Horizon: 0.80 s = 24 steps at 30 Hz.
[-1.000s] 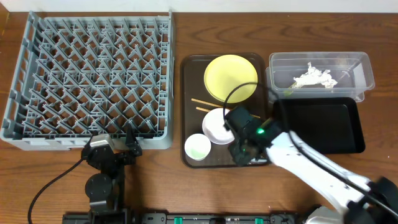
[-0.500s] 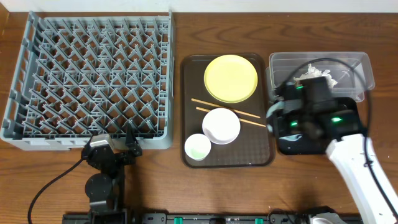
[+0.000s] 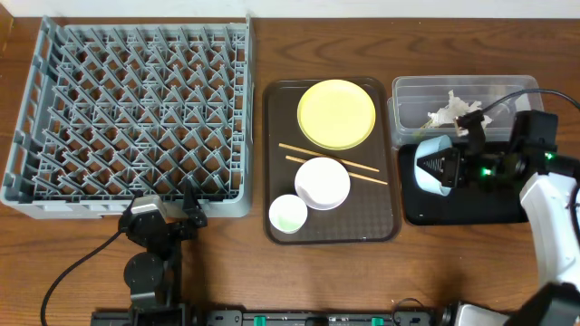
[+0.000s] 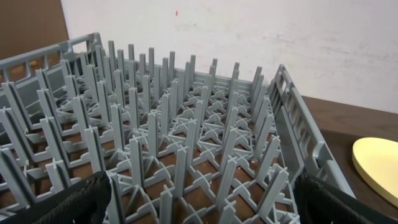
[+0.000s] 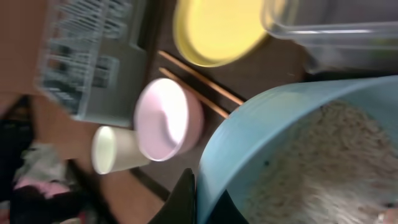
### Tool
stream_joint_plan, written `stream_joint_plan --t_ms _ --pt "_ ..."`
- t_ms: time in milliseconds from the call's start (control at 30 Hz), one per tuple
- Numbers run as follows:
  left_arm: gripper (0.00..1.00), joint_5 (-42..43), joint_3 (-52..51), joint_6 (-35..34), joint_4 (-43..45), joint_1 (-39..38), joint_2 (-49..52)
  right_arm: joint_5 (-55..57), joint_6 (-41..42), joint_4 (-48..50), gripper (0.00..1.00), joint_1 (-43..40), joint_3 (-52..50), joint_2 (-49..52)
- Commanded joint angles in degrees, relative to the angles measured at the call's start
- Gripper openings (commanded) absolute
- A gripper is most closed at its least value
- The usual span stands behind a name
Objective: Sort waste into correct bins and load items into the dishwasher
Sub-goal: 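Carry the blue bowl over the black tray and tip out the rice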
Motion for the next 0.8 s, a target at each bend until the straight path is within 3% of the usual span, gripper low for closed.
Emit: stream_joint_plan --t_ms 0,267,767 --pt "0.95 -0.70 -1.44 0.74 -1.44 0.09 -0.17 -14.78 -6.69 0.02 0.01 -3.37 -0.15 3.56" --pt "0.95 -0.70 -1.44 0.74 -1.44 0.09 -0.17 -27.69 -10.80 -0.46 0.01 -9.09 -0.15 9.31" --pt "0.95 -0.70 -1.44 0.74 -1.44 0.09 -0.17 -30.88 -11.61 -11.65 0.01 -20.65 -0.22 10.84"
